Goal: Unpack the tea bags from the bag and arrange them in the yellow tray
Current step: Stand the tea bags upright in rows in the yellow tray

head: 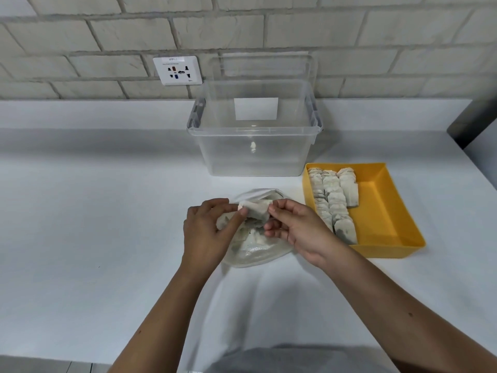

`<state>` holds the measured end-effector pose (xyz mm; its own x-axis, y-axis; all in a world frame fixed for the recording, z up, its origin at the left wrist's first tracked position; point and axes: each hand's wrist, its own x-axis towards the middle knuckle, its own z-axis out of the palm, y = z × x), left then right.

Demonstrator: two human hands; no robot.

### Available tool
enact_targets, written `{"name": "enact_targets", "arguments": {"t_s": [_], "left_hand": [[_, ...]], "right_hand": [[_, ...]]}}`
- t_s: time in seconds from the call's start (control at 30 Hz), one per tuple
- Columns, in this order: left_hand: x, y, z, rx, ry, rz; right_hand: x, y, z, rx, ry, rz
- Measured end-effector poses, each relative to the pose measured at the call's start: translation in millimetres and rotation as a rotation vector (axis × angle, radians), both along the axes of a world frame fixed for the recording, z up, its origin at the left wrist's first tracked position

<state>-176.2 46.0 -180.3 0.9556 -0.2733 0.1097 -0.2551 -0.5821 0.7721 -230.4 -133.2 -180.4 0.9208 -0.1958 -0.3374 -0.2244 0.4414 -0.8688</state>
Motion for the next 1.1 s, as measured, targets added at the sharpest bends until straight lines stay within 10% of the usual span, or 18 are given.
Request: {"name": "enact_targets", "arguments": {"t_s": [0.17, 0.4, 0.7, 1.1], "left_hand": [[-2, -4, 8, -0.216, 0.016, 0.020], [17, 13, 18, -0.081, 0.024, 0.066], [19, 20, 24, -0.145, 0.027, 0.166], [17, 3, 34, -0.444, 0.635, 0.140]], "right_hand": [[4, 6, -2, -0.032, -0.001, 0.010], [14, 10, -31, -0.821, -0.083, 0.158], [37, 25, -31, -1.256, -0.137, 0.220], [-5, 2, 12, -0.676, -0.229, -0.153]]}}
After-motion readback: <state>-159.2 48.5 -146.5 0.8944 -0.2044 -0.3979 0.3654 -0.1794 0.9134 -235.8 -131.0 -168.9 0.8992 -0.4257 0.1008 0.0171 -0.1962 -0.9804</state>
